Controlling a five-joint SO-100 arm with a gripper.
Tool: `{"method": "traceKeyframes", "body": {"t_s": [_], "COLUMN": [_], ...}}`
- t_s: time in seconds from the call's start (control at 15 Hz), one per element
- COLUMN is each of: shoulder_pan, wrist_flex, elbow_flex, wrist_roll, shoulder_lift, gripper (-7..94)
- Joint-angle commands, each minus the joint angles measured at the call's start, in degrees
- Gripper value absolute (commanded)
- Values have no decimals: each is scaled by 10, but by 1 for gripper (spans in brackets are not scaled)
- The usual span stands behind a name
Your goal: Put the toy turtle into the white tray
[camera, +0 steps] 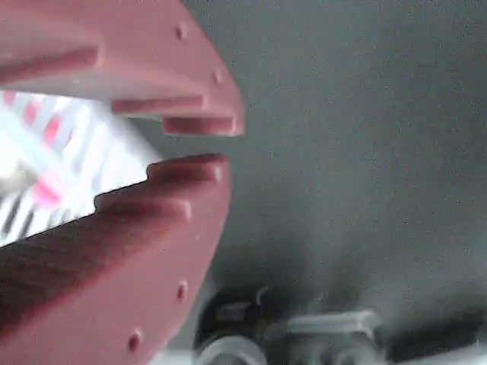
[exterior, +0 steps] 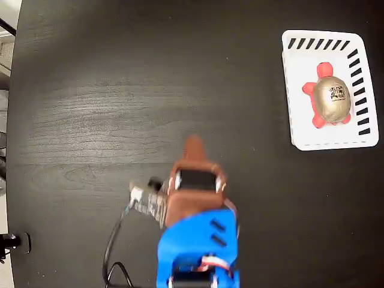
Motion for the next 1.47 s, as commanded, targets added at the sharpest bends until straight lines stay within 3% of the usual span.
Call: {"method": "traceKeyframes", "body": {"t_s": [0.0,0.47,0.73,1.4], "shoulder_pan": [-24,-20,-13,-6], "wrist_flex": [53,285,308,308], "elbow_flex": [84,179,196,196], "wrist_roll": [-4,-7,25,16], "shoulder_lift": [142,399,404,404], "gripper": [0,0,0,0]}}
